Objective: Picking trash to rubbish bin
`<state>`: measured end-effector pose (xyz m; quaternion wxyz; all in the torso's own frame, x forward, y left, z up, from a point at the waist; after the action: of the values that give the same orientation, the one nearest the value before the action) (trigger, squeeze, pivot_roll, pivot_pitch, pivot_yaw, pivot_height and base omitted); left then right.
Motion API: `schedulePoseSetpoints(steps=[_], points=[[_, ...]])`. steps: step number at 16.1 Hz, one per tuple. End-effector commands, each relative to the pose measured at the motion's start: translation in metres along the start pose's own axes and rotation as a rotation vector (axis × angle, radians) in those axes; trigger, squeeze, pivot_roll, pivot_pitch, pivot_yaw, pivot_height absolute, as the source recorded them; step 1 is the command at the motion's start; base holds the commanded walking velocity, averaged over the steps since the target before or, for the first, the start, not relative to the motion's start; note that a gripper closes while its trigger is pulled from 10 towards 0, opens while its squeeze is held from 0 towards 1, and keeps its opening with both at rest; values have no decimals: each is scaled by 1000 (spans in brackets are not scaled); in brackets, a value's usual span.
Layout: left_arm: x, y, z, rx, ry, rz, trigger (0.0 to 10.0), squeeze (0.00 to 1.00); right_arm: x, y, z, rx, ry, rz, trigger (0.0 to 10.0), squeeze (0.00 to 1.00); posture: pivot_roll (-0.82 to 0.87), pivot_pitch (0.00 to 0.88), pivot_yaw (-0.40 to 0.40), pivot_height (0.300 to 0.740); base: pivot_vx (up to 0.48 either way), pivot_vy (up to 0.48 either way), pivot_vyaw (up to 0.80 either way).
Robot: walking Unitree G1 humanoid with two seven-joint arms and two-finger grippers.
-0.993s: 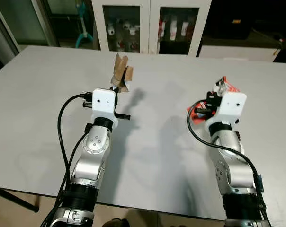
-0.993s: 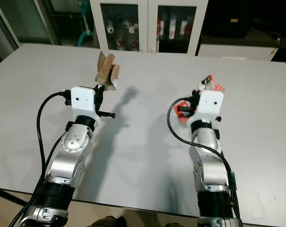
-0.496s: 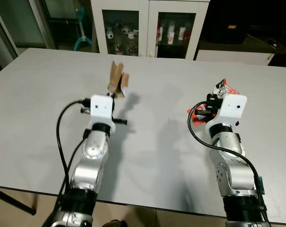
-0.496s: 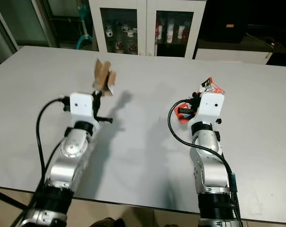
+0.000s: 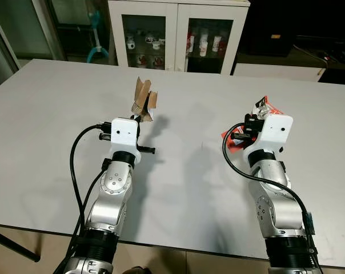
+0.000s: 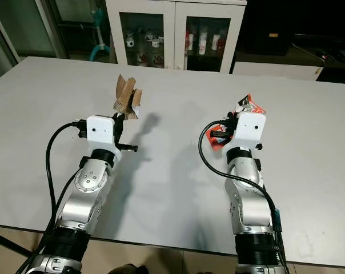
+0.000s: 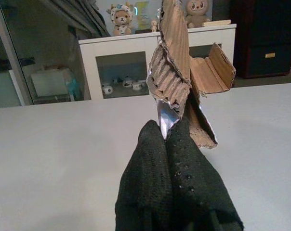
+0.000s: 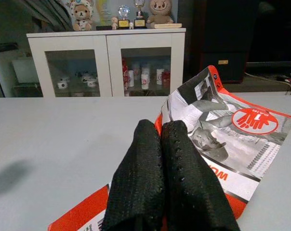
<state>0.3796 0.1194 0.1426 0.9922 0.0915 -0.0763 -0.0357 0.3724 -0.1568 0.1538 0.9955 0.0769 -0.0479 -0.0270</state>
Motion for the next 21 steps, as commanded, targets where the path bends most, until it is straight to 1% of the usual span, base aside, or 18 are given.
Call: schedulePoseSetpoints(steps=[1, 7, 17, 21], points=[[-2, -1, 3, 4, -11, -5, 10000, 0, -1, -3, -2, 17, 12, -11, 10000, 0, -46, 0, 9, 740, 0, 0, 0], [-3, -5, 2, -1, -11, -10, 10000, 0, -1, -4, -2, 16, 14, -12, 10000, 0, -49, 0, 6, 740, -251, 0, 0], [-5, -5, 2, -3, -8, -11, 10000, 0, -3, -2, -4, 13, 27, -11, 10000, 0, -53, 0, 7, 740, -256, 0, 0], [-5, -7, 2, -5, -6, -15, 10000, 0, -5, -4, -6, 10, 33, -17, 10000, 0, -57, 0, 6, 740, -256, 0, 0]])
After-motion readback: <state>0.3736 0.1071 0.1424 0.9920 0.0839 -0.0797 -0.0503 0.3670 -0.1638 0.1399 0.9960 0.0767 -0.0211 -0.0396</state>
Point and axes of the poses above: a point about 5 cm out from each wrist's last joint towards the gripper, its own x axis pointing out of the wrist towards the gripper, its own z axis along the axis of the wrist's last joint, y = z × x, the point moved 6 cm from there along x, pointing out of the wrist towards the gripper, and after that the axes turned 4 degrees about x, right-handed, at the moved point
